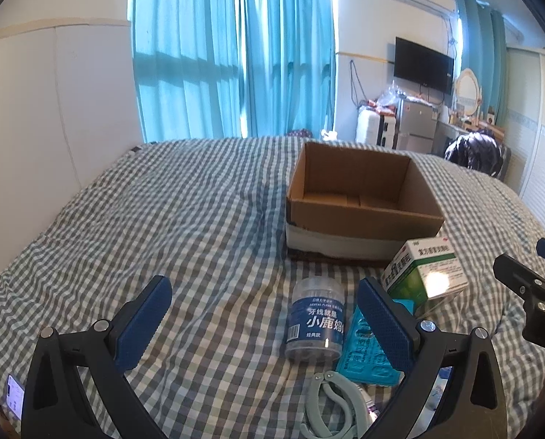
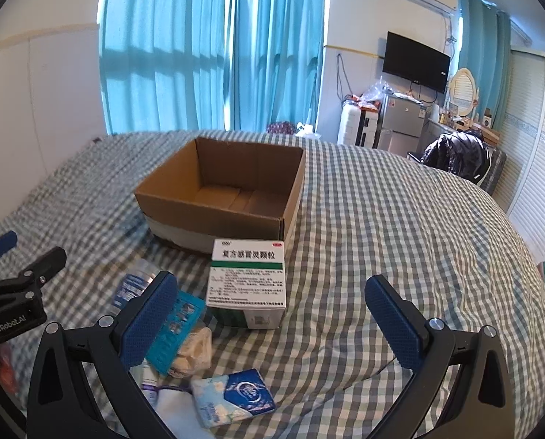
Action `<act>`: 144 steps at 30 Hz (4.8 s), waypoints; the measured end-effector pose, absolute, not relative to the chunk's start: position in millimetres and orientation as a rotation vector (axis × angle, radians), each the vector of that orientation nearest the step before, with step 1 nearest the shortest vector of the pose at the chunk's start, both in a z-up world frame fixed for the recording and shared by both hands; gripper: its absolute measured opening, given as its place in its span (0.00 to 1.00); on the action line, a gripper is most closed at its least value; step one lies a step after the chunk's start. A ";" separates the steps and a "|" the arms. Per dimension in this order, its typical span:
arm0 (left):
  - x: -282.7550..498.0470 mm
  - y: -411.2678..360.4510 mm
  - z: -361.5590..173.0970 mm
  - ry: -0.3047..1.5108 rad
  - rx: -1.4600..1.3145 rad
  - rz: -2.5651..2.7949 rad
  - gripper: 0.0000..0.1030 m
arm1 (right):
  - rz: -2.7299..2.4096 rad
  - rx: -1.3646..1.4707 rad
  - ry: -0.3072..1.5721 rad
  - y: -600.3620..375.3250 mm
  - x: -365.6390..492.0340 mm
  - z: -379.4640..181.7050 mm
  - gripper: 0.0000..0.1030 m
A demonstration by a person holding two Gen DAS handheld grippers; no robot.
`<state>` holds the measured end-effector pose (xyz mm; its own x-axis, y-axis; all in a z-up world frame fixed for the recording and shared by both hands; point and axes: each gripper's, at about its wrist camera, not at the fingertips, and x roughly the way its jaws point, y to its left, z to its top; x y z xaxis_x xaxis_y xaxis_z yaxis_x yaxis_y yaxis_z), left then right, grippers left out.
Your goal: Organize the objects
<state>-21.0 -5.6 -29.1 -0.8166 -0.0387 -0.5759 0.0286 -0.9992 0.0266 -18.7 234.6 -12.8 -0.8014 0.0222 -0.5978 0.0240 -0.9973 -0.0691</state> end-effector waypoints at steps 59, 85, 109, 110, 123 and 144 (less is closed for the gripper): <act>-57.5 27.9 -3.2 -0.113 1.019 -2.977 0.61 | -2.851 0.974 0.098 224.5 -34.3 19.8 0.74; -234.6 73.6 -36.9 -0.182 1.054 -3.042 0.61 | -2.875 0.933 0.095 232.8 -233.7 -7.0 0.74; -160.9 63.4 10.4 -0.111 1.017 -3.035 0.97 | -2.921 0.827 -0.067 264.6 -151.8 74.0 0.99; -149.1 61.3 15.8 -0.106 1.009 -3.032 0.98 | -2.924 0.821 -0.062 264.2 -142.2 80.5 0.99; -14.5 34.0 30.4 0.098 0.983 -2.994 0.98 | -2.916 0.838 0.016 254.5 9.4 90.9 0.99; 68.0 30.5 -92.7 -0.058 1.199 -2.792 0.98 | -2.674 1.252 0.163 214.1 70.7 -81.0 0.99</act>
<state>68.0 30.5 -92.7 -0.6841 -0.1090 -0.7212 0.0788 -0.9940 0.0754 70.7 214.1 -81.0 -0.6273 -0.1197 -0.7696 0.2125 -0.9769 -0.0213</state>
